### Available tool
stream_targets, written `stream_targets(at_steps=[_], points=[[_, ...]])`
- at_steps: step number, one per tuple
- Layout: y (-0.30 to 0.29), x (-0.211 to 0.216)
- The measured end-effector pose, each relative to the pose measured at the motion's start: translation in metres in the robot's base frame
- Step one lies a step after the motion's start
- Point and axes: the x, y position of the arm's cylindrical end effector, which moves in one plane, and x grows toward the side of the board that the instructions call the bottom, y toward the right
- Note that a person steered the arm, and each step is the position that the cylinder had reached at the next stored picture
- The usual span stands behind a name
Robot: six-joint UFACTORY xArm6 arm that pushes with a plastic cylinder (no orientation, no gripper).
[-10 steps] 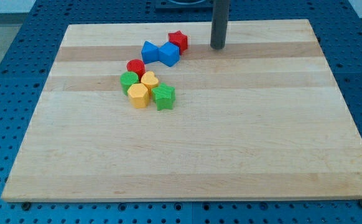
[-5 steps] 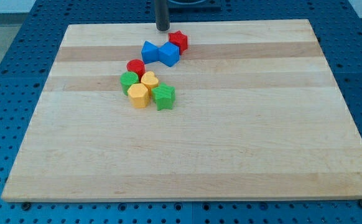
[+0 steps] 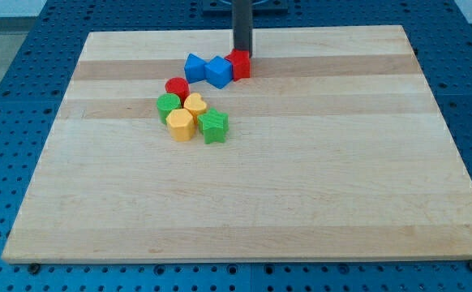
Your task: Move the red star a bit down
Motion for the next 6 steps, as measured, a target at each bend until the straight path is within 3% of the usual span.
stream_targets(at_steps=[3, 6], points=[[0.025, 0.036], [0.022, -0.011]])
